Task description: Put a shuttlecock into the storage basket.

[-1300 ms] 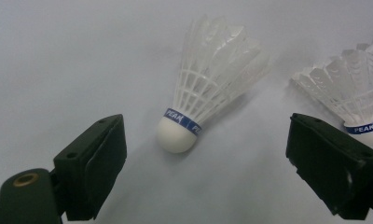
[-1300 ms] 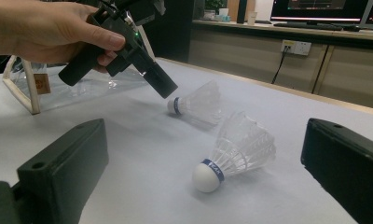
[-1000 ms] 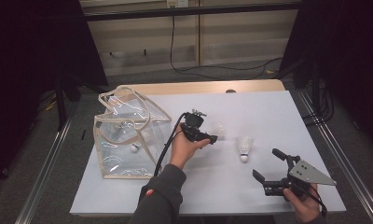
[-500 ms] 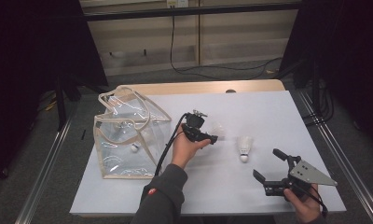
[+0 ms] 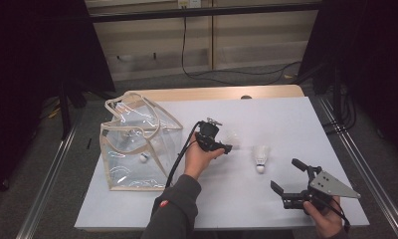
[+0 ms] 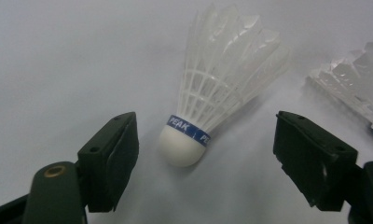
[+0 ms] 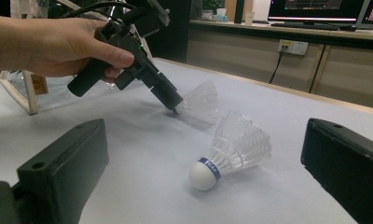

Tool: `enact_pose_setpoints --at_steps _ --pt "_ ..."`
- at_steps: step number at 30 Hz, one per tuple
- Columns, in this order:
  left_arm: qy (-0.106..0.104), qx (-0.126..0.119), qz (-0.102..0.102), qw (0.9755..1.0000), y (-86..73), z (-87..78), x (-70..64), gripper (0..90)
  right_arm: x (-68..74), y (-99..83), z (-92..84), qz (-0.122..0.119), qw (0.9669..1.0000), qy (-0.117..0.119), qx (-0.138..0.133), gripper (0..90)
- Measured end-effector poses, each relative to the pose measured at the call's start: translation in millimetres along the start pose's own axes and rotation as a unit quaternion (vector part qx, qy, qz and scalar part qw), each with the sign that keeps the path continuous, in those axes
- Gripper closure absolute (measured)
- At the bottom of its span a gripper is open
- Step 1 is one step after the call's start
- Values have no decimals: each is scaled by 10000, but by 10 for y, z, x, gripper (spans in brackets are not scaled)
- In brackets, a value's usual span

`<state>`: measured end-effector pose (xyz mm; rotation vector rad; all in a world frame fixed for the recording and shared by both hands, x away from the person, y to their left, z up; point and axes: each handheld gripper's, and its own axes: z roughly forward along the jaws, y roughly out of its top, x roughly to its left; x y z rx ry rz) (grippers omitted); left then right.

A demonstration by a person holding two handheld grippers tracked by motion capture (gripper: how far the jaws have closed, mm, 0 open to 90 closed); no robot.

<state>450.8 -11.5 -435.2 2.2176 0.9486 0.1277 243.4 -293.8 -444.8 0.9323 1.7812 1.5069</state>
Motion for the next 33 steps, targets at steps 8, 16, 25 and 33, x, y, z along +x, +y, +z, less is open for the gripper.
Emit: enact_pose_setpoints --at_steps 8,16,25,33 --pt "28 18 183 9998 -7 26 9 358 4 -6 1 -8 10000 3 13 4" --pt "123 45 281 9995 -16 76 27 451 -3 -11 0 2 10000 -2 14 4" --pt "31 74 268 9996 -29 120 59 554 -7 -18 5 -1 10000 13 30 5" --pt "25 159 68 9998 -24 92 78 644 -11 -17 6 15 10000 8 22 5"
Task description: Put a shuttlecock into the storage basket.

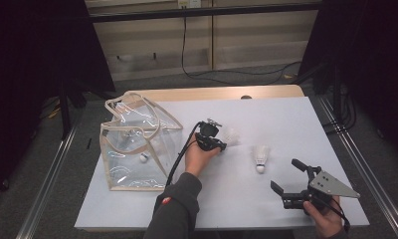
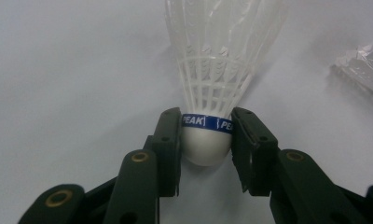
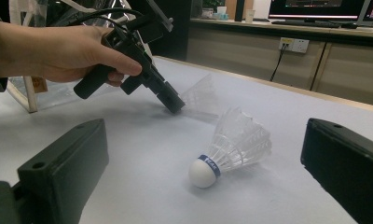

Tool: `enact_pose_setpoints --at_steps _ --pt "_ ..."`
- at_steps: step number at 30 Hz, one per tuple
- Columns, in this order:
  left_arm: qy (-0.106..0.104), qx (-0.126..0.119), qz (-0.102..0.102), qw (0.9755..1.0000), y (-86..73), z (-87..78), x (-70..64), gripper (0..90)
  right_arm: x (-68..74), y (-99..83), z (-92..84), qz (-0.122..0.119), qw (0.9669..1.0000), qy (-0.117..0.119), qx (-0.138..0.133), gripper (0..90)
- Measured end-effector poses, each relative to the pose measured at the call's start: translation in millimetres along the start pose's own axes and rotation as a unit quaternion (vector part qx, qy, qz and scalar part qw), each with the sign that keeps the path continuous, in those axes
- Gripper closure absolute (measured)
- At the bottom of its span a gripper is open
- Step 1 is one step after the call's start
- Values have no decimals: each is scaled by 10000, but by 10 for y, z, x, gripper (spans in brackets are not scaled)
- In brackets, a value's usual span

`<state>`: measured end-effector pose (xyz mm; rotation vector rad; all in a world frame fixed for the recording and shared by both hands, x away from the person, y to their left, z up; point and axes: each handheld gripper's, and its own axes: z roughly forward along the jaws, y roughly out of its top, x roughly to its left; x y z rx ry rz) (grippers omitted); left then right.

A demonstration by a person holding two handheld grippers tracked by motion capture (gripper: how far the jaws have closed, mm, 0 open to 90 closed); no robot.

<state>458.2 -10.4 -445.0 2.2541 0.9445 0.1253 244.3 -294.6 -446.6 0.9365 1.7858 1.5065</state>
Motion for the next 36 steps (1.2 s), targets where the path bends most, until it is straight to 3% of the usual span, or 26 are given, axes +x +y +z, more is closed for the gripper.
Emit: enact_pose_setpoints --at_steps 11,29,36 --pt "-185 80 -447 9988 16 -162 29 648 0 6 1 9 10000 4 -9 5" --pt "-507 -41 -728 9960 82 -497 42 649 14 8 26 -12 10000 42 5 5" --pt "-514 -33 -802 9954 125 -625 16 649 22 10 33 -14 10000 55 3 5"
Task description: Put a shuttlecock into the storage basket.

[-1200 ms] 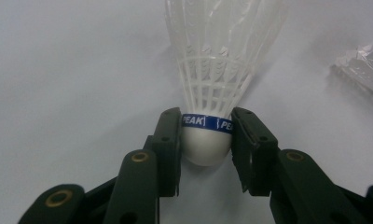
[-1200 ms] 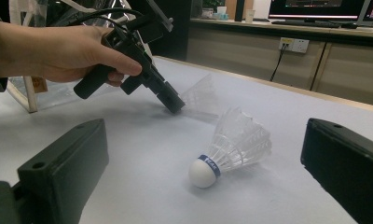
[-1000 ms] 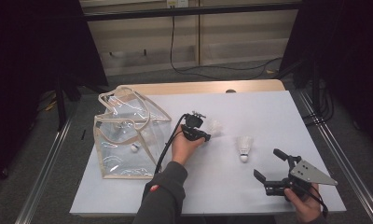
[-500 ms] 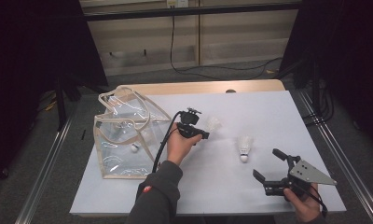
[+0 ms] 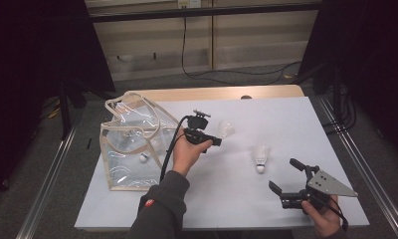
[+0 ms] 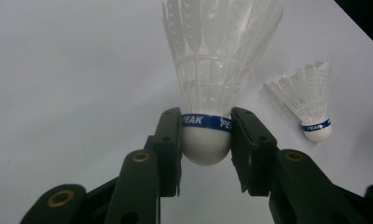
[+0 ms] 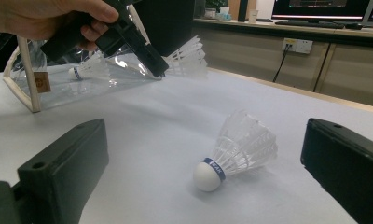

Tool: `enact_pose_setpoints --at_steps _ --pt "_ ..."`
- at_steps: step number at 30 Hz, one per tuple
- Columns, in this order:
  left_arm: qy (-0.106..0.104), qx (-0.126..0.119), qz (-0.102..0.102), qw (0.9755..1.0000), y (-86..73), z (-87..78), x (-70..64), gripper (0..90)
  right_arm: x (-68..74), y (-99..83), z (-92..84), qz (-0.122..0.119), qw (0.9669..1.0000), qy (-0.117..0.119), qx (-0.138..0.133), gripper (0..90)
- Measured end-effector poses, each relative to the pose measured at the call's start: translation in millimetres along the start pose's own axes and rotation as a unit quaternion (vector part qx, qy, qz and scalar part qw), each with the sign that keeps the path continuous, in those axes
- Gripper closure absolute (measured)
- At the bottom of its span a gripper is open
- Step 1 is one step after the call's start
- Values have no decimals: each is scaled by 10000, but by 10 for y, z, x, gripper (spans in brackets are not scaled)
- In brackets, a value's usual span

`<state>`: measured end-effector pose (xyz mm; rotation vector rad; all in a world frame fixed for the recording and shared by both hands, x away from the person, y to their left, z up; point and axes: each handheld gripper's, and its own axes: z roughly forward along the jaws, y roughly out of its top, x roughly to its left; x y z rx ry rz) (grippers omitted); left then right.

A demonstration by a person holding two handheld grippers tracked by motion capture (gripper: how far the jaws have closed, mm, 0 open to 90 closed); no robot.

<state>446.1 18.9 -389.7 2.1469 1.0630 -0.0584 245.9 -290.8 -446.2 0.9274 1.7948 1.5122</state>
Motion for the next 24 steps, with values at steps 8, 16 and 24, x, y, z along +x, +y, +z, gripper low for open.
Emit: enact_pose_setpoints --at_steps 8,16,24 --pt "-44 7 20 10000 66 -102 -78 650 0 -1 2 -28 10000 -9 12 5" --pt "-74 15 67 9999 124 -207 -143 650 0 -1 3 -27 10000 -7 3 5" --pt "-38 -17 76 10000 187 -350 -192 650 6 -1 3 -16 10000 -6 10 5"
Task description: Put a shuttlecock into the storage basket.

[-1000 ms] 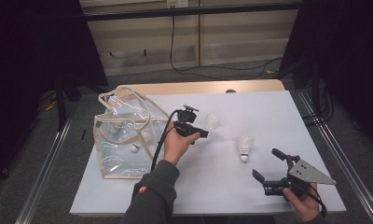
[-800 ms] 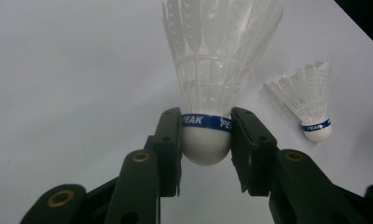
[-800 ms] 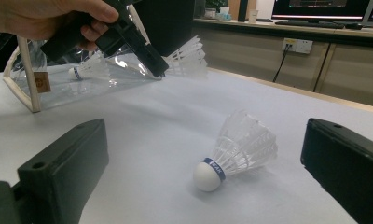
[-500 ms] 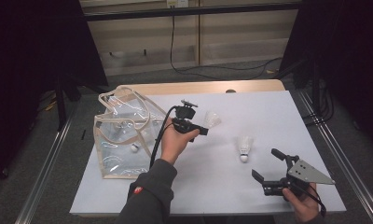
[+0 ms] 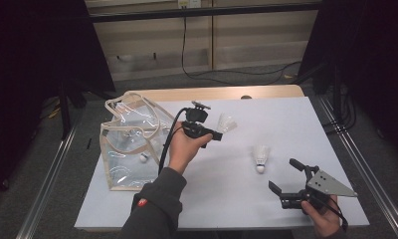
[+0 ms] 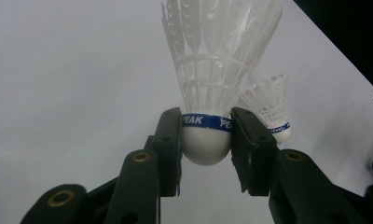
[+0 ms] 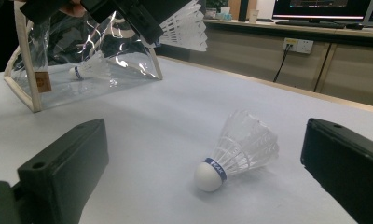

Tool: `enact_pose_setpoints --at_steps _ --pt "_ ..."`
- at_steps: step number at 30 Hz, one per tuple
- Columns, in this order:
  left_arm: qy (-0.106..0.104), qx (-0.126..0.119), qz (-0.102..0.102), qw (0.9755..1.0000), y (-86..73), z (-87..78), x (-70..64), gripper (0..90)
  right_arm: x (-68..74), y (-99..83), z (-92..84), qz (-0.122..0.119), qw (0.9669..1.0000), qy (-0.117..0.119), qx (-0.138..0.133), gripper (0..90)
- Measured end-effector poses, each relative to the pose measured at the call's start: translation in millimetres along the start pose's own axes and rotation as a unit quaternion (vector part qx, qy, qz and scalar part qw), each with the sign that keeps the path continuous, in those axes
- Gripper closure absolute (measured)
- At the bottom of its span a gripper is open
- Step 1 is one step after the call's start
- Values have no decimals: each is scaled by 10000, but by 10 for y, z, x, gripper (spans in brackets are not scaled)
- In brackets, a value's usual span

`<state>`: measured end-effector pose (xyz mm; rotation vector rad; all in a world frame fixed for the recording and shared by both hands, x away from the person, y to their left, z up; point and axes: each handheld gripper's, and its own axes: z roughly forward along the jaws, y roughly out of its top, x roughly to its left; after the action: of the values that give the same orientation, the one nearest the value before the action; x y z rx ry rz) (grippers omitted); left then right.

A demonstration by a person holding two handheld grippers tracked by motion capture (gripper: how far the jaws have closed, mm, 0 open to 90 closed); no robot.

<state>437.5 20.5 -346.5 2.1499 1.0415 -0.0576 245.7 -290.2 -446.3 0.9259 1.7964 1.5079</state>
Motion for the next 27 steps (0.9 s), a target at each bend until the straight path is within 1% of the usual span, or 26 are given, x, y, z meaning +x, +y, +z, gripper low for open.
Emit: enact_pose_setpoints --at_steps 2,5,8,12,14,17,18,21,22,25,27 --pt "18 20 34 10000 18 -31 -12 650 1 0 0 3 10000 4 0 5" --pt "-2 28 19 10000 43 -76 -27 651 2 1 2 -6 10000 14 -8 5" --pt "10 46 47 10000 65 -117 -37 651 3 1 1 -2 10000 14 -4 5" --pt "-7 41 7 10000 86 -169 -47 651 3 0 1 1 10000 18 0 5" --pt "5 56 24 10000 95 -194 -52 651 3 0 2 -1 10000 17 -12 5" --pt "-5 54 -2 10000 111 -226 -60 651 0 -1 4 -8 10000 12 -7 5" --pt "0 66 21 10000 117 -240 -56 651 1 -2 5 -10 10000 9 -2 5" --pt "-27 35 -24 10000 136 -273 -61 651 3 -1 5 -6 10000 14 -2 5" --pt "-41 64 11 10000 144 -289 -58 651 3 -1 4 -6 10000 18 -1 5" --pt "-18 46 -13 10000 162 -319 -69 651 2 -2 5 -9 10000 15 -2 5" --pt "0 55 15 10000 175 -342 -68 651 3 -1 3 2 10000 16 -3 5"
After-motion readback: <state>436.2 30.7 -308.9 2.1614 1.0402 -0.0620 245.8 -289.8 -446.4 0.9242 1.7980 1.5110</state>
